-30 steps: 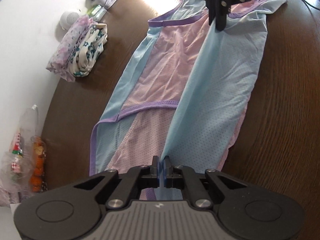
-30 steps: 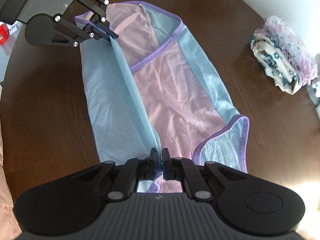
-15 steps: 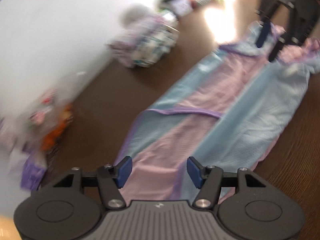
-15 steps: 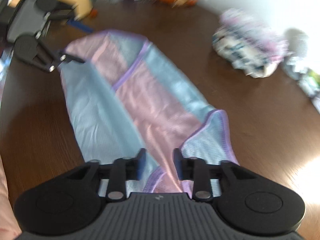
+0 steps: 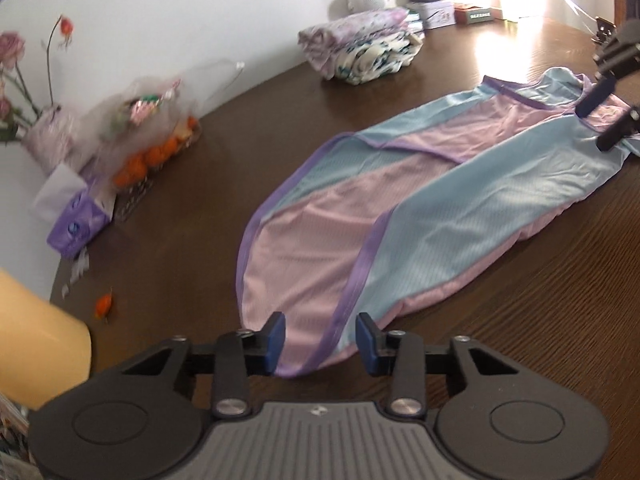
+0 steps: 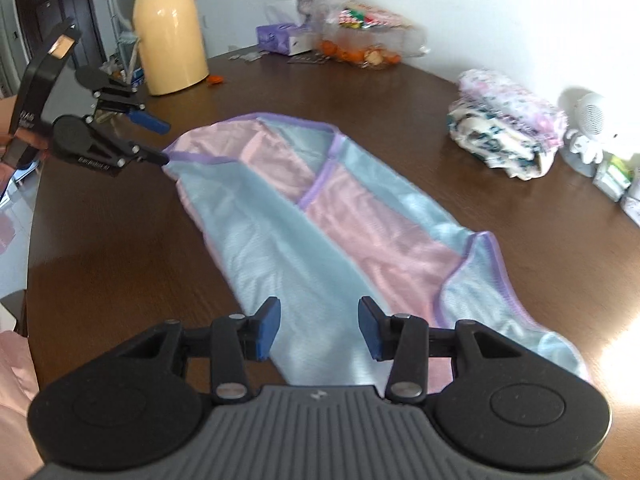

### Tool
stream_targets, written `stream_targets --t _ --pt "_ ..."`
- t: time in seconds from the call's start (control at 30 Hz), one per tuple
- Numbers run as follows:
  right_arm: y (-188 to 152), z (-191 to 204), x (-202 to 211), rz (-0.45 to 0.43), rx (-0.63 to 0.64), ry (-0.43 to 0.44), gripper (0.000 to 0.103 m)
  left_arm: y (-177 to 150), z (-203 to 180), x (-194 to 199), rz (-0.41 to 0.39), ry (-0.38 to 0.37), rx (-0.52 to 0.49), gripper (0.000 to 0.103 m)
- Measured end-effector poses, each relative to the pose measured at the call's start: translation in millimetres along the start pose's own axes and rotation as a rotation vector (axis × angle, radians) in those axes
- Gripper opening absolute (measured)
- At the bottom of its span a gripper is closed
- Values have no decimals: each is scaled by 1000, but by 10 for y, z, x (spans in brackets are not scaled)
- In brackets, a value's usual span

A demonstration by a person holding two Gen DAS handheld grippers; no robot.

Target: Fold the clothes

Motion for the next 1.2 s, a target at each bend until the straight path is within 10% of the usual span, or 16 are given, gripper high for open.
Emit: stream_targets --t 0.2,0.53,0.6,0.8,1.2 --pt "-124 49 -164 32 -56 -8 43 -90 122 -130 28 -22 23 9" --pt "-262 -68 -204 42 -128 -14 49 -63 249 -181 28 -7 47 12" --pt "-257 -45 -183 40 -130 -11 54 -52 244 -126 7 25 68 49" --pt "-293 -70 351 -99 -187 -63 94 78 -256 374 -213 68 42 98" --pt "-1109 -369 1025 -188 -406 -441 103 371 -1772 420 -413 -81 56 103"
Point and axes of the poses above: each gripper's, at about its wrist camera, not at the fingertips, and x roughly against the way its jaws point, z to its left, y to its top, the point moved 5 cm from there along -x, roughly the way its jaws point, and after that the axes turned 11 degrees about -y, right-handed, at the moved point
